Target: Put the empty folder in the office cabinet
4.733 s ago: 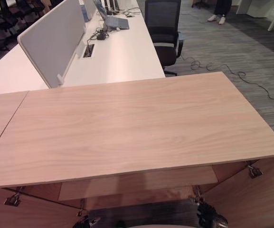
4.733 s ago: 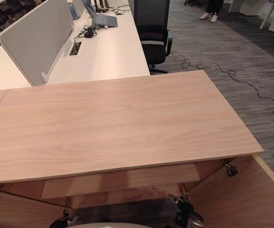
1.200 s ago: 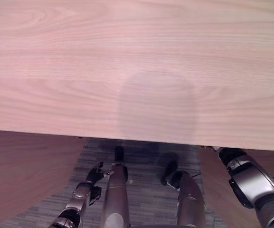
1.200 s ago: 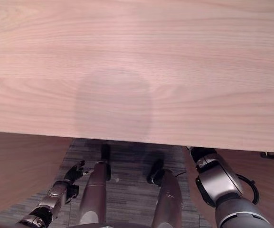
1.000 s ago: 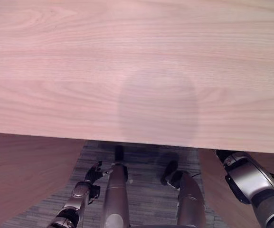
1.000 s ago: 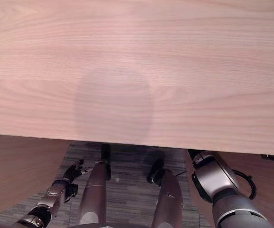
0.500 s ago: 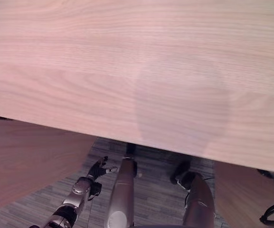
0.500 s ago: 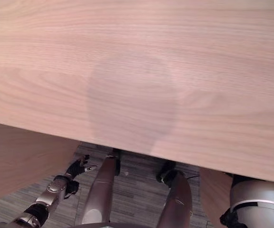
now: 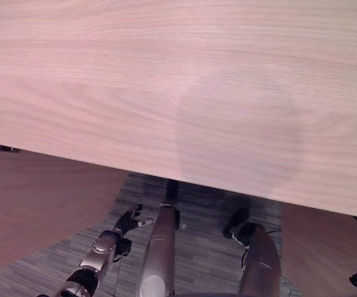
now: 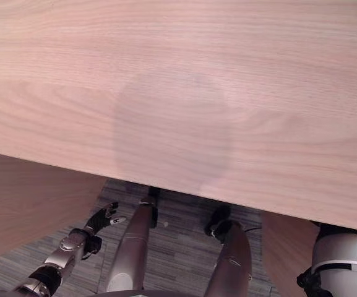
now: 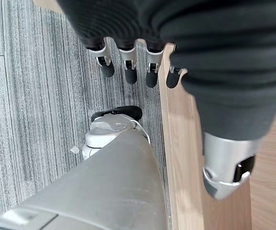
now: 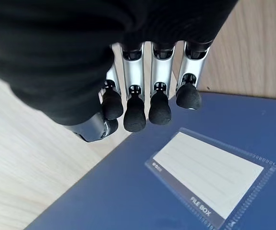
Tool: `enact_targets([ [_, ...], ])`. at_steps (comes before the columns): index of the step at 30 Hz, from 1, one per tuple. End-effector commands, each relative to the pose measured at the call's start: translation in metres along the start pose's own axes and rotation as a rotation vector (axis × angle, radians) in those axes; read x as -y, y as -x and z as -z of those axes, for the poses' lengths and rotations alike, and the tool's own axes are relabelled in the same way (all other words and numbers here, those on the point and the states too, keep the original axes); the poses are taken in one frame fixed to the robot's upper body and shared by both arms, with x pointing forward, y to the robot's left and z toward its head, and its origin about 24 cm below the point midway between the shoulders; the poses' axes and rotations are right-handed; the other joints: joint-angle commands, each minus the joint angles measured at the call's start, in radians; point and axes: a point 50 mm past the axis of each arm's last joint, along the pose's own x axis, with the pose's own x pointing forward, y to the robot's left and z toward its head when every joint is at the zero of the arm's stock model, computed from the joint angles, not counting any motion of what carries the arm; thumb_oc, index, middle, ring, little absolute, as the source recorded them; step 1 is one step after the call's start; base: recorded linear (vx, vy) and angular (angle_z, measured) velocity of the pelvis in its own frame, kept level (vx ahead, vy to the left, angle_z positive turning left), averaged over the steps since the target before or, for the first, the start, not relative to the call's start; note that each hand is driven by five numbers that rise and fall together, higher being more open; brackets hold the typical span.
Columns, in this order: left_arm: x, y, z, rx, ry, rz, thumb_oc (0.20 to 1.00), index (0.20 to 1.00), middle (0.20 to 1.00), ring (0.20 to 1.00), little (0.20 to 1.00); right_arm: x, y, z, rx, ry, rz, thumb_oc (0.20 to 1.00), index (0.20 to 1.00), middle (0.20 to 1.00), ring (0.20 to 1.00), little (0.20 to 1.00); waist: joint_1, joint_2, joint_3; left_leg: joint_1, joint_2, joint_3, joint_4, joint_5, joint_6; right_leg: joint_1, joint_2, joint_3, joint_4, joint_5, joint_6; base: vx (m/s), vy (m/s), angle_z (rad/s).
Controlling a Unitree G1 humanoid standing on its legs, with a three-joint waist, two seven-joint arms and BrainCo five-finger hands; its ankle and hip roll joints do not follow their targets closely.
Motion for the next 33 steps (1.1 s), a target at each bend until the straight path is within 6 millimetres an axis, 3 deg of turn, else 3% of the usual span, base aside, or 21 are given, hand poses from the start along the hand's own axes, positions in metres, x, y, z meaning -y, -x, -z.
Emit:
enact_targets([
  [1,-0.007,0.009,0.019,-0.055,0.019,-0.025,1.0,1.0,1.0,1.0,1.0,0.022,-0.005,-0.017,0.073,-0.084,0.076,0.2,0.2,0.2,0.2,0.2,0.016,-0.013,-0.039,0.013,-0.004,-0.018,0.005,-0.031,0.017,0.089,0.014,0.017,-0.131,0.049,0.147,0.0,0.0,0.0],
  [8,-0.008,0.007,0.018,-0.055,0.061,-0.067,1.0,1.0,1.0,1.0,1.0,-0.038,0.014,-0.006,0.054,-0.318,-0.035,0.2,0.2,0.2,0.2,0.2,-0.003,-0.019,-0.022,0.066,-0.004,-0.009,-0.025,-0.028,0.018,0.143,0.031,0.013,-0.176,0.067,0.149,-0.01,0.014,0.0],
  [9,-0.01,0.006,0.018,-0.054,0.085,-0.095,1.0,1.0,1.0,1.0,1.0,-0.069,0.029,-0.006,0.085,-0.352,-0.117,0.2,0.2,0.2,0.2,0.2,-0.016,-0.024,-0.011,0.09,-0.005,-0.005,-0.048,-0.022,0.018,0.164,0.04,0.011,-0.203,0.082,0.152,-0.04,0.028,0.0],
  [10,-0.01,0.006,0.02,-0.06,0.095,-0.104,1.0,1.0,1.0,1.0,1.0,-0.084,0.039,-0.004,0.106,-0.357,-0.164,0.2,0.2,0.2,0.2,0.2,-0.023,-0.029,-0.006,0.106,-0.005,-0.005,-0.062,-0.018,0.018,0.178,0.045,0.013,-0.219,0.089,0.153,-0.03,0.023,-0.05],
  [11,-0.01,0.007,0.021,-0.062,0.094,-0.105,1.0,1.0,1.0,1.0,1.0,-0.085,0.04,-0.004,0.104,-0.356,-0.165,0.2,0.2,0.2,0.2,0.2,-0.023,-0.03,-0.007,0.109,-0.005,-0.005,-0.064,-0.017,0.018,0.181,0.046,0.012,-0.221,0.089,0.153,-0.01,0.018,-0.05],
  [13,-0.009,0.008,0.026,-0.076,0.118,-0.124,1.0,1.0,1.0,1.0,1.0,-0.114,0.066,-0.005,0.173,-0.379,-0.26,0.2,0.2,0.2,0.2,0.2,-0.044,-0.037,-0.001,0.149,-0.007,0.002,-0.105,-0.005,0.02,0.212,0.057,0.012,-0.261,0.111,0.158,-0.05,0.051,-0.08],
  [14,-0.007,0.007,0.027,-0.083,0.124,-0.126,1.0,1.0,1.0,1.0,1.0,-0.128,0.08,-0.001,0.18,-0.396,-0.304,0.2,0.2,0.2,0.2,0.2,-0.051,-0.037,0.005,0.164,-0.008,0.01,-0.133,0.031,0.029,0.225,0.059,-0.001,-0.295,0.155,0.148,-0.08,0.08,-0.09],
  [18,-0.003,0.01,0.039,-0.123,0.151,-0.147,1.0,1.0,1.0,1.0,1.0,-0.166,0.137,0.031,0.125,-0.457,-0.451,0.2,0.2,0.2,0.2,0.2,-0.089,-0.05,0.007,0.279,-0.02,0.03,-0.228,0.046,0.034,0.316,0.068,0.01,-0.38,0.203,0.166,0.02,0.077,-0.11],
  [20,-0.005,0.014,0.046,-0.145,0.169,-0.164,1.0,1.0,1.0,1.0,1.0,-0.175,0.162,0.045,0.109,-0.456,-0.52,0.2,0.2,0.2,0.2,0.2,-0.107,-0.058,0.007,0.345,-0.023,0.045,-0.274,0.051,0.041,0.368,0.072,0.023,-0.428,0.23,0.174,0.09,0.125,-0.15],
  [21,-0.006,0.017,0.05,-0.159,0.173,-0.173,1.0,1.0,1.0,1.0,1.0,-0.184,0.185,0.061,0.066,-0.464,-0.59,0.2,0.2,0.2,0.2,0.2,-0.123,-0.065,0.007,0.404,-0.026,0.061,-0.306,0.055,0.047,0.408,0.073,0.035,-0.45,0.249,0.184,0.08,0.107,-0.23],
  [22,-0.006,0.017,0.05,-0.16,0.173,-0.173,1.0,1.0,1.0,1.0,1.0,-0.184,0.186,0.061,0.065,-0.464,-0.59,0.2,0.2,0.2,0.2,0.2,-0.122,-0.065,0.008,0.407,-0.026,0.062,-0.308,0.056,0.047,0.41,0.073,0.035,-0.451,0.249,0.184,0.09,0.104,-0.15],
  [25,-0.011,0.023,0.057,-0.184,0.134,-0.168,1.0,1.0,1.0,1.0,1.0,-0.194,0.211,0.073,0.027,-0.471,-0.673,0.2,0.2,0.2,0.2,0.2,-0.13,-0.08,0.02,0.503,-0.022,0.088,-0.331,0.042,0.063,0.461,0.067,0.051,-0.426,0.254,0.202,0.07,0.075,-0.19],
  [26,-0.013,0.026,0.059,-0.186,0.13,-0.179,1.0,1.0,1.0,1.0,1.0,-0.196,0.217,0.077,0.018,-0.443,-0.692,0.2,0.2,0.2,0.2,0.2,-0.138,-0.083,0.031,0.528,-0.021,0.096,-0.33,0.04,0.072,0.459,0.058,0.067,-0.395,0.298,0.223,0.01,0.018,-0.17],
  [27,-0.016,0.026,0.059,-0.189,0.128,-0.193,1.0,1.0,1.0,1.0,1.0,-0.198,0.221,0.08,0.012,-0.433,-0.706,0.2,0.2,0.2,0.2,0.2,-0.147,-0.077,0.041,0.537,-0.012,0.095,-0.32,0.042,0.072,0.458,0.074,0.102,-0.355,0.314,0.241,-0.05,-0.031,-0.15],
  [29,-0.018,0.027,0.061,-0.2,0.124,-0.209,1.0,1.0,1.0,1.0,1.0,-0.198,0.229,0.086,0.004,-0.41,-0.722,0.2,0.2,0.2,0.2,0.2,-0.168,-0.058,0.05,0.542,-0.012,0.071,-0.312,0.051,0.071,0.479,0.141,0.219,-0.321,0.279,0.241,-0.11,-0.108,0.07],
  [30,-0.019,0.029,0.064,-0.212,0.114,-0.218,1.0,1.0,1.0,1.0,1.0,-0.196,0.238,0.096,-0.002,-0.361,-0.749,0.388,0.388,0.388,0.388,0.388,-0.179,-0.044,0.038,0.545,-0.014,0.049,-0.312,0.064,0.071,0.516,0.165,0.312,-0.316,0.242,0.24,-0.1,-0.084,0.41],
  [31,-0.019,0.029,0.065,-0.213,0.114,-0.218,1.0,1.0,1.0,1.0,1.0,-0.196,0.238,0.097,-0.002,-0.36,-0.749,1.0,1.0,1.0,1.0,1.0,-0.18,-0.045,0.039,0.547,-0.015,0.05,-0.312,0.062,0.072,0.518,0.164,0.313,-0.316,0.24,0.241,-0.04,-0.093,0.5],
  [33,-0.02,0.033,0.072,-0.241,0.104,-0.223,1.0,1.0,1.0,1.0,1.0,-0.201,0.247,0.107,-0.048,-0.342,-0.78,1.0,1.0,1.0,1.0,1.0,-0.181,-0.044,0.02,0.559,-0.012,0.026,-0.309,0.072,0.06,0.592,0.162,0.366,-0.371,0.21,0.214,-0.01,-0.211,0.43],
])
